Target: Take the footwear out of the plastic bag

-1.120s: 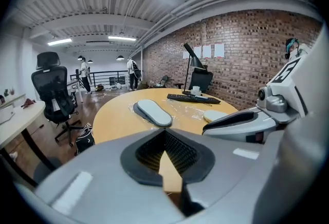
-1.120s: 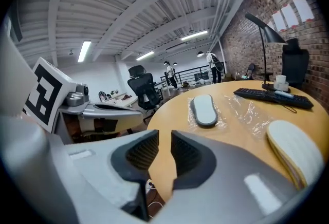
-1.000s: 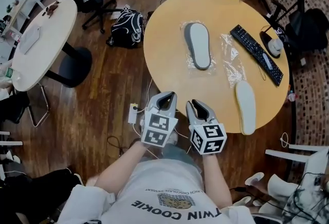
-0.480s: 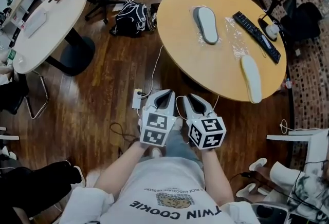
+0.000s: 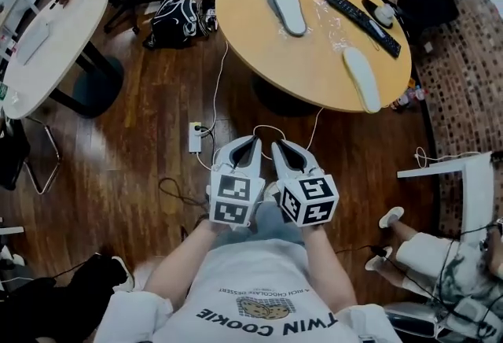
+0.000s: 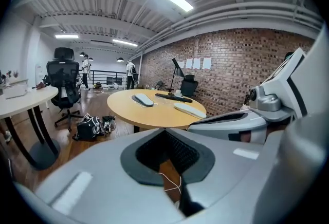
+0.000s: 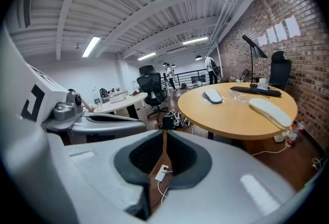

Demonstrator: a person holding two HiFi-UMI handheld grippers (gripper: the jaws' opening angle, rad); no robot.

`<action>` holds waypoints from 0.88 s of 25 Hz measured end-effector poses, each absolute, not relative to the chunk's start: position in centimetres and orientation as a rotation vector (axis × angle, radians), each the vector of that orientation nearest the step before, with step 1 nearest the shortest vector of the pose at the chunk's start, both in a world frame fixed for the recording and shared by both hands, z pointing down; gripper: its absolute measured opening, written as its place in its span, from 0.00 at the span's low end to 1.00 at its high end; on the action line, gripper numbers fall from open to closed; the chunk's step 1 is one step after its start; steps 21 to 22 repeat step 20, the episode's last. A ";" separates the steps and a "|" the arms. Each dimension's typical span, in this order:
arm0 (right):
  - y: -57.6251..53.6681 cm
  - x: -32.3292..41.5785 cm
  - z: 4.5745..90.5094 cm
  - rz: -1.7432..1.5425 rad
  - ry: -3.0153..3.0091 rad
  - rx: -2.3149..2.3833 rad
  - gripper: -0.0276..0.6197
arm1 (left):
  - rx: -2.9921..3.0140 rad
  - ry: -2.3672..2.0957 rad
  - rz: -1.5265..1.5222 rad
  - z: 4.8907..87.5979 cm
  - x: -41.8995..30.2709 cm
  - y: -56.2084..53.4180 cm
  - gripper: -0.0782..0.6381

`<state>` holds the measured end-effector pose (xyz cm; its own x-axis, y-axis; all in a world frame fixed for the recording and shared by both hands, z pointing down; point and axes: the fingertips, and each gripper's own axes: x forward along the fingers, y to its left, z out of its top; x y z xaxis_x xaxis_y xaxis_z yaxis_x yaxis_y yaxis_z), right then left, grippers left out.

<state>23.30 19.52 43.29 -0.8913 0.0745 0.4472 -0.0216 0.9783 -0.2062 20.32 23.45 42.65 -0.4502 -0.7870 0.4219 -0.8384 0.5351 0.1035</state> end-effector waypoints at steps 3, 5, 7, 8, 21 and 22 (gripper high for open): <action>19.9 24.9 43.1 0.278 -2.656 -0.019 0.08 | 1.349 -2.346 0.162 42.5 21.9 23.5 0.11; 20.1 25.8 42.9 0.274 -2.660 -0.014 0.08 | 1.360 -2.342 0.160 42.3 23.0 23.4 0.11; 20.2 26.8 42.6 0.271 -2.664 -0.010 0.08 | 1.371 -2.338 0.161 42.0 24.0 23.2 0.11; 20.1 27.2 42.4 0.272 -2.666 -0.007 0.08 | 1.377 -2.336 0.164 41.9 24.6 23.0 0.11; 18.7 33.5 41.0 0.303 -2.695 -0.007 0.08 | 1.387 -2.341 0.205 40.4 31.2 21.3 0.11; 18.7 33.5 41.0 0.303 -2.695 -0.007 0.08 | 1.387 -2.341 0.205 40.4 31.2 21.3 0.11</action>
